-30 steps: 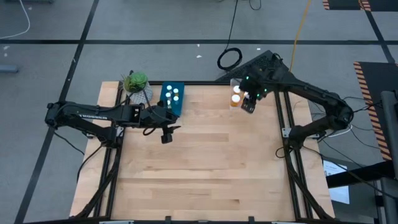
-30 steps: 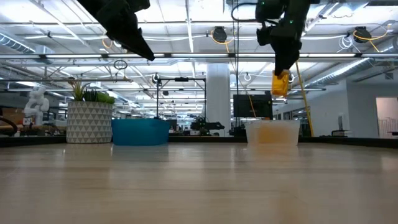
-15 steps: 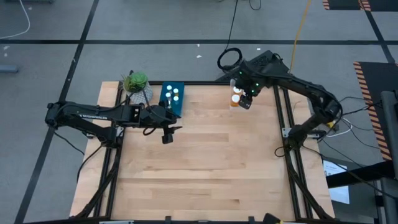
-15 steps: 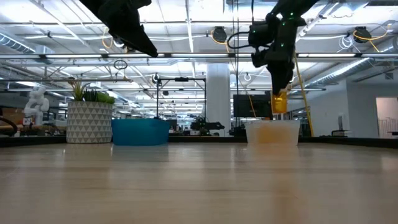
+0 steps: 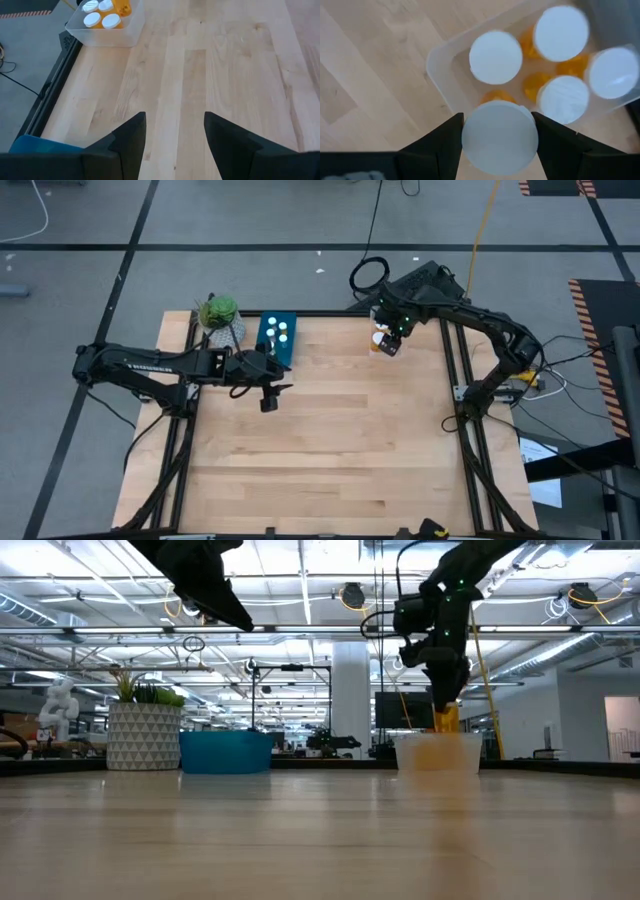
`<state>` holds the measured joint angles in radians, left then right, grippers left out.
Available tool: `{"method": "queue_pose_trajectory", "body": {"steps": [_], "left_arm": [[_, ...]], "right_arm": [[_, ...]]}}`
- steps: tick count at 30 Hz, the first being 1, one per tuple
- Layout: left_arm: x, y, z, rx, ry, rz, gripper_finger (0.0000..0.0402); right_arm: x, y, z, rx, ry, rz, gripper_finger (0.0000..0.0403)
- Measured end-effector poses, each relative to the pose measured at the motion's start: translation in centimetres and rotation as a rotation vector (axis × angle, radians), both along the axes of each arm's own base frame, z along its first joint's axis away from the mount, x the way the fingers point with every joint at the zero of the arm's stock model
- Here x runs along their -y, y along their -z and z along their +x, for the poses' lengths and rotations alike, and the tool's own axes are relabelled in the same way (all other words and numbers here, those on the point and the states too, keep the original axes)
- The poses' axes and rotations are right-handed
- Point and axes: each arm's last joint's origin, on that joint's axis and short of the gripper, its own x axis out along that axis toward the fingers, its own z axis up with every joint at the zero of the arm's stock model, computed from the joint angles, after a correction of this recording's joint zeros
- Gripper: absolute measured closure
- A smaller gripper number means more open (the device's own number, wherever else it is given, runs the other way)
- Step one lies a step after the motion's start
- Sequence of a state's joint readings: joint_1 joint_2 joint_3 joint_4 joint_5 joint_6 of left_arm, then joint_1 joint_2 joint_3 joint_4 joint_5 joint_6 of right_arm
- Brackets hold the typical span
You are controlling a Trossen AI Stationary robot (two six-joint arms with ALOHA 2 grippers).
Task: Pick and place medicine bottles into bin by pill shape (circle, oval)
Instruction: Put the orange bottled capsules into the transparent bin
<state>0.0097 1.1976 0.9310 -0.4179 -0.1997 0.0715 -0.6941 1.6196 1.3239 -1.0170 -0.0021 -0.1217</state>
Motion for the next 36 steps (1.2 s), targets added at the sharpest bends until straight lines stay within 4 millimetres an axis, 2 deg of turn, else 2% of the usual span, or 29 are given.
{"method": "queue_pose_trajectory", "body": {"steps": [9, 17, 23, 31, 36], "left_arm": [[0.0, 0.0, 0.0, 0.001, 0.001, 0.001, 0.0197], [0.0, 0.0, 0.0, 0.003, 0.001, 0.001, 0.0197], [0.0, 0.0, 0.0, 0.004, -0.001, -0.001, 0.0197], [0.0, 0.0, 0.0, 0.004, -0.001, -0.002, 0.0197], [0.0, 0.0, 0.0, 0.004, -0.002, -0.003, 0.0197]], "right_arm": [[-0.3, 3.3, -0.6, -0.007, 0.012, 0.008, 0.0193], [-0.5, 4.7, -0.9, 0.003, 0.028, 0.001, 0.0193], [-0.6, 5.3, -1.0, 0.008, 0.042, 0.002, 0.0185], [-0.6, 5.3, -1.0, 0.012, 0.058, -0.003, 0.0143], [-0.9, 4.3, -1.3, 0.039, 0.054, -0.027, 0.0131]]}}
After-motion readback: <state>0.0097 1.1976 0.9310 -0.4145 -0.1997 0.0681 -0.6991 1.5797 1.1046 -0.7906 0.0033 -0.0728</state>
